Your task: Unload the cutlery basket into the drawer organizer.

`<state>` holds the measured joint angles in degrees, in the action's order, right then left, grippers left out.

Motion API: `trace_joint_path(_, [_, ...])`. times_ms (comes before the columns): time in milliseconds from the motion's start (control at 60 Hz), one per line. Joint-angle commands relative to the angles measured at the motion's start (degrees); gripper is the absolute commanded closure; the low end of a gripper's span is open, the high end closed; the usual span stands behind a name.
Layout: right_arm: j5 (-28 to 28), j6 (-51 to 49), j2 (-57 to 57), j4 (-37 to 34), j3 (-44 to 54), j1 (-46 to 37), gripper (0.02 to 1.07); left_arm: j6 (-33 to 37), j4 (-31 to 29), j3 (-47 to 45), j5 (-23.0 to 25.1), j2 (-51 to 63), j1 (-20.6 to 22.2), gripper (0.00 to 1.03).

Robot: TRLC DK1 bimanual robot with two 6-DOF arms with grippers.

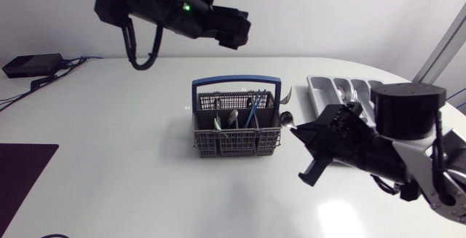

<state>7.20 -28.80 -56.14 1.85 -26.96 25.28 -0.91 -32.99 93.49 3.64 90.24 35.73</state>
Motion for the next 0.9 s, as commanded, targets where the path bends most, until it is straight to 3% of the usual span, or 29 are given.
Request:
trace_joint_path(0, [5.8, -4.4, 1.9, -3.2, 1.4, -6.6, 1.01, 3.3, -2.3, 0.2, 0.3, -0.7, -1.3, 0.17])
trace_joint_path(200, [22.6, -16.3, 1.1, -13.6, -1.4, -23.6, 1.01, 8.8, -3.1, -7.1, 0.2, -2.7, -3.4, 0.16])
trace_joint_path(467, [32.8, -37.4, -11.5, -25.0, -8.2, -40.1, 1.01, 10.1, -3.0, -13.1, 0.0, -4.9, -3.8, 0.16])
trace_joint_path(800, [32.7, -65.9, -31.6, -39.0, -22.4, -54.2, 1.01, 6.7, -3.0, -18.3, -1.3, -4.8, -1.3, 0.16])
trace_joint_path(883, [30.9, -71.3, -35.4, -39.4, -24.6, -56.3, 1.01, 5.9, -3.1, -19.1, -1.4, -4.6, -0.7, 0.16])
